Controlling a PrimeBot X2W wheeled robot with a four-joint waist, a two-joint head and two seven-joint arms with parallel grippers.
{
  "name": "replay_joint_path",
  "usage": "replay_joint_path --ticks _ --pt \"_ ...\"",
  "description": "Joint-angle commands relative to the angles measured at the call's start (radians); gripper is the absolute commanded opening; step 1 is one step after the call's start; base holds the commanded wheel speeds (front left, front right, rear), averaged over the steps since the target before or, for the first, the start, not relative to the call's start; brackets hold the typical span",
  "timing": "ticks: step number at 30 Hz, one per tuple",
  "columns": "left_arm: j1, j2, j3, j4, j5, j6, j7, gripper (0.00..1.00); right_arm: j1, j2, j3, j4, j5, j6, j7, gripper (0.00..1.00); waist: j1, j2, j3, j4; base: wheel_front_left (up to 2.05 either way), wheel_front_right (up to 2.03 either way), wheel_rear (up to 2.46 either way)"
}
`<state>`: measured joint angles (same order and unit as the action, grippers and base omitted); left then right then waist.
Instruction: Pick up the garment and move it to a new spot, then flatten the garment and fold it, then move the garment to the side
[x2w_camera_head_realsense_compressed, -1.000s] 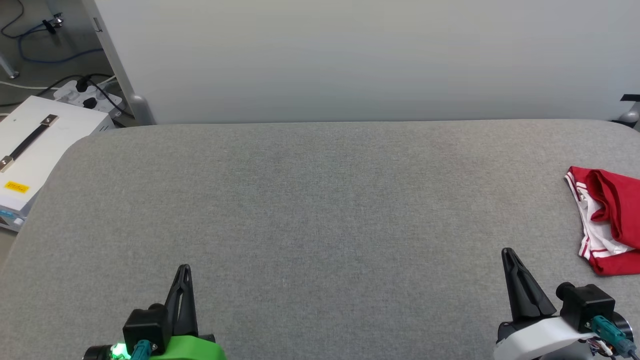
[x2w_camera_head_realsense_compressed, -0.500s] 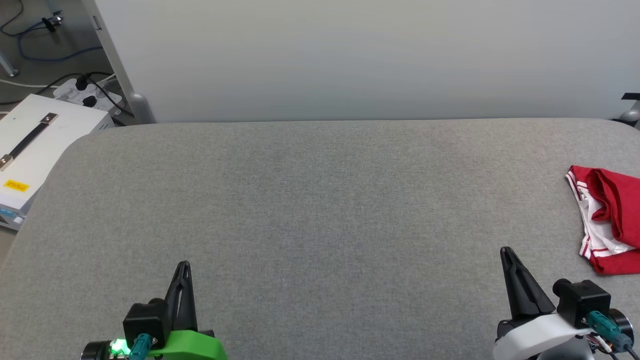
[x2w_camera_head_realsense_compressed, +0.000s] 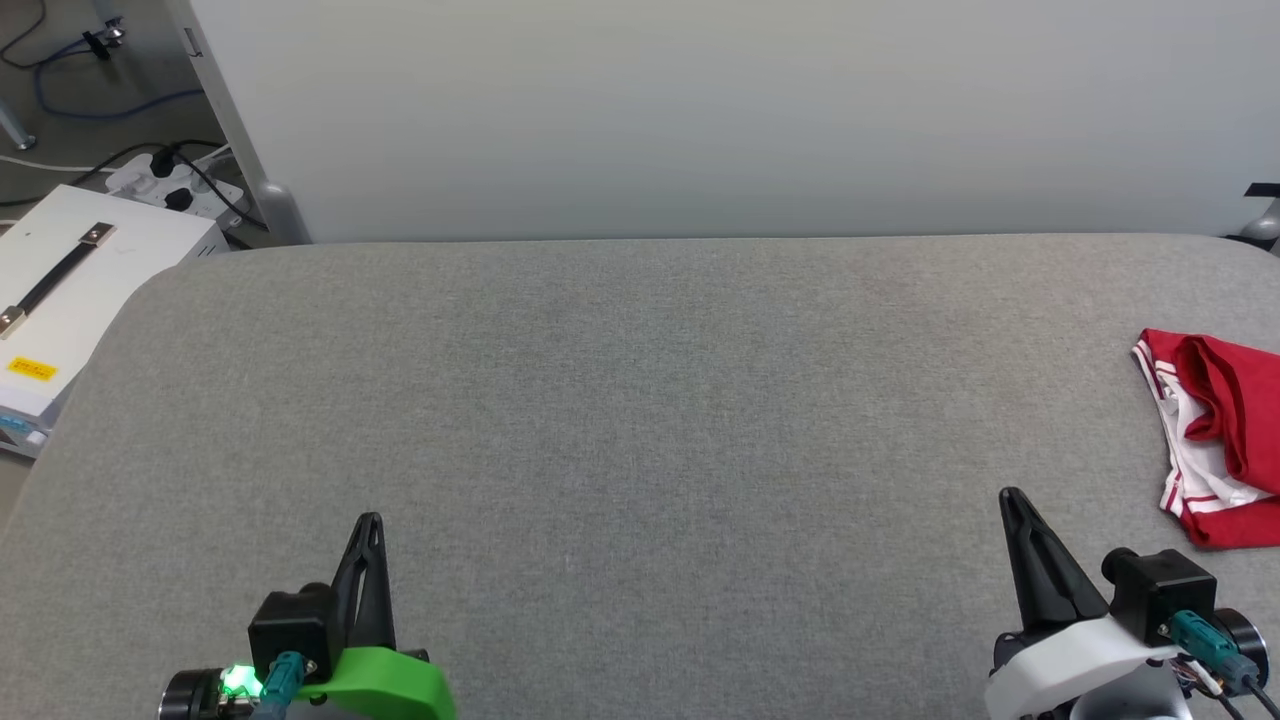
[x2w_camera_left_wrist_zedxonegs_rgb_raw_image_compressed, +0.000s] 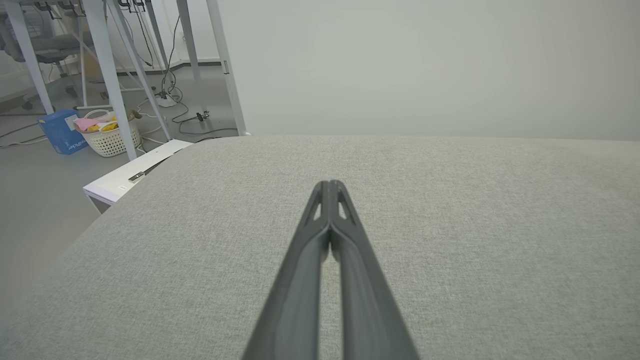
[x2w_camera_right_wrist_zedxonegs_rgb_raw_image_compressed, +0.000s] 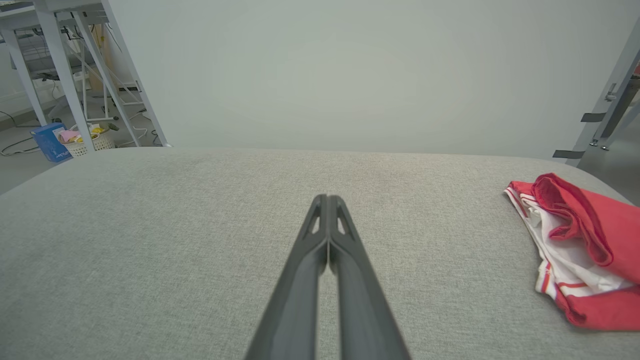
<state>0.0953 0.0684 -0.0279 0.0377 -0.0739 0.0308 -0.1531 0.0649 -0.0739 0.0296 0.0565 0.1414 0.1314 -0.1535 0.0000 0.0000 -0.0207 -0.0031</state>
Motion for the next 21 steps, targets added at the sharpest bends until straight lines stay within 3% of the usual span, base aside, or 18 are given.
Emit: replay_joint_path --ticks 1,21 --pt "-0.021 -0.004 0.003 -0.006 0.013 -0.004 0.004 0.0 -0.018 0.002 -0.003 -0.01 -0.016 0.0 0.007 0.0 0.0 0.0 0.0 0.0 0.0 0.0 0.0" --pt "-0.043 -0.009 0.01 -0.015 0.031 -0.012 0.048 0.0 -0.032 0.008 -0.011 -0.024 -0.053 0.0 0.05 0.0 0.0 0.0 0.006 0.001 0.0 0.0 0.0"
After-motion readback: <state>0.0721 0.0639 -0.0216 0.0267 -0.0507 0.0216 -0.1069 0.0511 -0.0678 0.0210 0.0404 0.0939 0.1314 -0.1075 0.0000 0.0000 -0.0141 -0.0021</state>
